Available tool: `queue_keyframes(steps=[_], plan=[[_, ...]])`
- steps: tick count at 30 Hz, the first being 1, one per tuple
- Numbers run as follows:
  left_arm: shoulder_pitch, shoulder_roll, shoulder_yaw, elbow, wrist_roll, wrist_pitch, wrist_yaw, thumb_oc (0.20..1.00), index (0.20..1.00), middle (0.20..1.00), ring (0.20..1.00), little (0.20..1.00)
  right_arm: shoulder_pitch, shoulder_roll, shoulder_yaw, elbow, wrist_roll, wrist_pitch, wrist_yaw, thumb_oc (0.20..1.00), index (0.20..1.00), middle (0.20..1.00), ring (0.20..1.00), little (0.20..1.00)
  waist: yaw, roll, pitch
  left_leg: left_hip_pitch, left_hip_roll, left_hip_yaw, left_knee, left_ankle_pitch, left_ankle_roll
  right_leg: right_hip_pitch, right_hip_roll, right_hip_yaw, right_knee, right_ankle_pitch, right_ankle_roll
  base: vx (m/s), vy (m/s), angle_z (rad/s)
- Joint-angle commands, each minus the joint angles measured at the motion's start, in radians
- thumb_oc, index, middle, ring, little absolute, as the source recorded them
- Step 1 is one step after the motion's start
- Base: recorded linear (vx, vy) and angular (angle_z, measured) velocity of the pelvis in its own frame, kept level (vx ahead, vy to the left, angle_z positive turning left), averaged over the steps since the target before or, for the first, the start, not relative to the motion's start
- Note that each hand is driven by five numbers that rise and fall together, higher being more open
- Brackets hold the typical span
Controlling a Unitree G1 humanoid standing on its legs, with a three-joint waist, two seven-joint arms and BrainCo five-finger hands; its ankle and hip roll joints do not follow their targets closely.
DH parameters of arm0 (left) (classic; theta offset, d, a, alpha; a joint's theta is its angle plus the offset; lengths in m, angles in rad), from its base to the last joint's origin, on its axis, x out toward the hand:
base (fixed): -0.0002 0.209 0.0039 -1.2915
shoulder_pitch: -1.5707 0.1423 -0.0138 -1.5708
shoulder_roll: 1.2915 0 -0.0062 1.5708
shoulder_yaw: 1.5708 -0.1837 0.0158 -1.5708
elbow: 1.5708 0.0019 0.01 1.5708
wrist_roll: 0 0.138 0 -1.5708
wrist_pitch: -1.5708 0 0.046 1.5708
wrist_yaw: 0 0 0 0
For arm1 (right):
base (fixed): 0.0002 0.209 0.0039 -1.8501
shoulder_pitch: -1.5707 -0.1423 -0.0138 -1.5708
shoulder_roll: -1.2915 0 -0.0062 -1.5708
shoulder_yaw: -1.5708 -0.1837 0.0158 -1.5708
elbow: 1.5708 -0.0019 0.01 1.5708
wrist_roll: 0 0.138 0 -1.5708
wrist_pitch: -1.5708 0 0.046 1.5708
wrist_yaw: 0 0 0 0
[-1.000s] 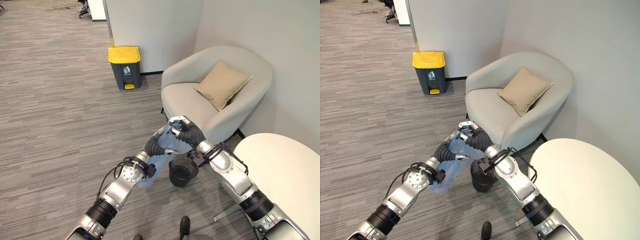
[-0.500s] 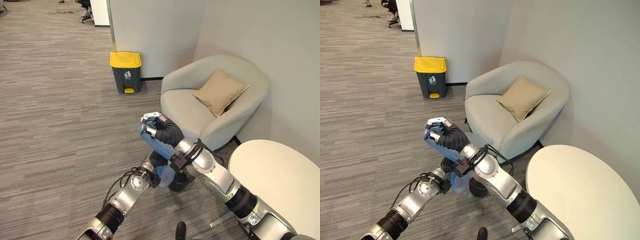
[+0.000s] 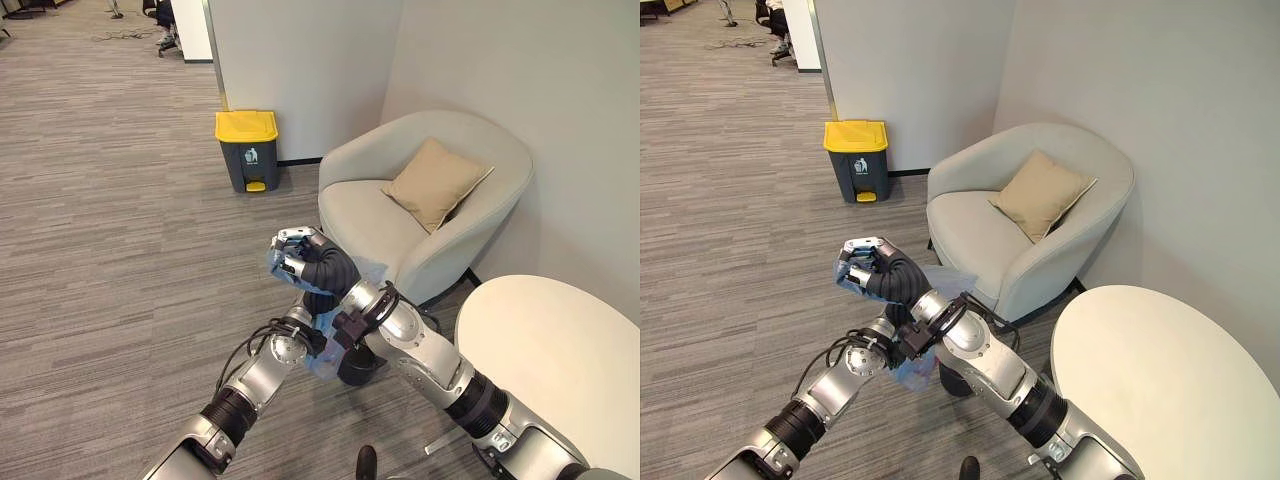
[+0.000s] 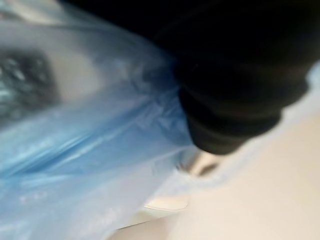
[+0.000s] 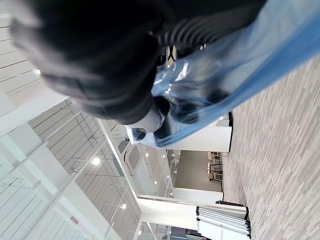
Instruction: Gather garbage on tea table into small bin, then transfer packed bag to large trash can.
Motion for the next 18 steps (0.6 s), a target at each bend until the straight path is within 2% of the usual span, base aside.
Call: queue_keyframes(steps=[1, 8, 9, 10, 11, 14, 15, 16, 17, 18], plan=[[-0.117, -0.024, 0.006, -0.022, -0.033, -0.075, 0.036, 0.2, 0.2, 0.2, 0.2, 0.2, -0.134, 0.068, -0.03, -0.08, 0.012, -0.089, 0.017, 0.2, 0.2, 0.2, 0.2, 0.2, -0.008, 0.009, 0.022, -0.02, -0.004, -0.038, -0.008, -0.069, 0.001, 0.119, 0.008, 0.013, 0.014, -0.199, 0.069, 0.0, 0.0, 0.0], [-0.049, -0.003, 0.043, -0.129, -0.092, -0.104, -0.003, 0.2, 0.2, 0.2, 0.2, 0.2, -0.061, 0.02, -0.062, -0.068, -0.083, -0.072, 0.03, 0.2, 0.2, 0.2, 0.2, 0.2, -0.006, 0.017, 0.017, -0.021, -0.007, -0.046, -0.008, -0.068, 0.002, 0.128, 0.005, 0.009, 0.01, -0.201, 0.071, 0.0, 0.0, 0.0], [-0.029, 0.005, 0.056, -0.147, -0.108, -0.111, -0.011, 0.2, 0.2, 0.2, 0.2, 0.2, -0.042, -0.002, -0.077, -0.069, -0.128, -0.071, 0.026, 0.526, 0.526, 0.526, 0.526, 0.526, -0.007, 0.02, 0.015, -0.021, -0.007, -0.048, -0.008, -0.068, 0.001, 0.13, 0.005, 0.005, 0.009, -0.201, 0.072, 0.0, 0.0, 0.0], [-0.02, 0.01, 0.063, -0.15, -0.111, -0.113, -0.013, 0.2, 0.2, 0.2, 0.2, 0.2, -0.029, -0.01, -0.082, -0.068, -0.145, -0.07, 0.026, 0.784, 0.784, 0.784, 0.784, 0.784, -0.007, 0.021, 0.013, -0.021, -0.007, -0.047, -0.008, -0.068, 0.001, 0.131, 0.005, 0.005, 0.007, -0.201, 0.072, 0.0, 0.0, 0.0], [-0.005, 0.017, 0.074, -0.156, -0.116, -0.114, -0.019, 0.2, 0.2, 0.2, 0.2, 0.2, -0.019, -0.025, -0.096, -0.067, -0.182, -0.07, 0.023, 1.0, 1.0, 1.0, 1.0, 1.0, -0.009, 0.024, 0.013, -0.02, -0.008, -0.047, -0.008, -0.069, 0.0, 0.132, 0.004, 0.005, 0.006, -0.201, 0.072, 0.0, 0.0, 0.0], [0.028, 0.03, 0.099, -0.162, -0.125, -0.116, -0.027, 0.2, 0.2, 0.2, 0.2, 0.2, -0.013, -0.067, -0.132, -0.091, -0.289, -0.076, 0.002, 1.0, 1.0, 1.0, 1.0, 1.0, -0.009, 0.027, 0.011, -0.019, -0.008, -0.047, -0.008, -0.069, 0.0, 0.133, 0.003, 0.001, 0.004, -0.2, 0.074, 0.0, 0.0, 0.0], [0.054, 0.04, 0.117, -0.169, -0.123, -0.12, -0.028, 0.2, 0.2, 0.2, 0.2, 0.2, -0.018, -0.112, -0.159, -0.122, -0.401, -0.086, -0.023, 1.0, 1.0, 1.0, 1.0, 1.0, -0.009, 0.029, 0.01, -0.02, -0.007, -0.048, -0.008, -0.068, 0.0, 0.133, 0.002, -0.002, 0.003, -0.2, 0.076, 0.01, -0.018, 0.03], [0.055, 0.04, 0.117, -0.17, -0.123, -0.119, -0.028, 0.2, 0.2, 0.2, 0.2, 0.2, -0.016, -0.113, -0.159, -0.124, -0.402, -0.086, -0.024, 1.0, 1.0, 1.0, 1.0, 1.0, -0.009, 0.029, 0.01, -0.019, -0.007, -0.048, -0.008, -0.068, 0.0, 0.134, 0.002, -0.002, 0.003, -0.201, 0.076, 0.01, -0.023, 0.04], [0.091, 0.056, 0.142, -0.182, -0.123, -0.123, -0.027, 0.2, 0.2, 0.2, 0.2, 0.2, -0.012, -0.172, -0.195, -0.167, -0.515, -0.095, -0.055, 1.0, 1.0, 1.0, 1.0, 1.0, -0.009, 0.031, 0.01, -0.02, -0.007, -0.048, -0.008, -0.067, 0.0, 0.134, 0.002, -0.003, 0.002, -0.201, 0.077, 0.0, 0.0, 0.0], [0.107, 0.063, 0.153, -0.188, -0.126, -0.125, -0.028, 0.2, 0.2, 0.2, 0.2, 0.2, -0.013, -0.196, -0.212, -0.186, -0.556, -0.1, -0.067, 1.0, 1.0, 1.0, 1.0, 1.0, -0.01, 0.031, 0.009, -0.02, -0.007, -0.048, -0.008, -0.067, 0.0, 0.135, 0.002, -0.005, 0.002, -0.201, 0.078, 0.0, 0.0, 0.0]])
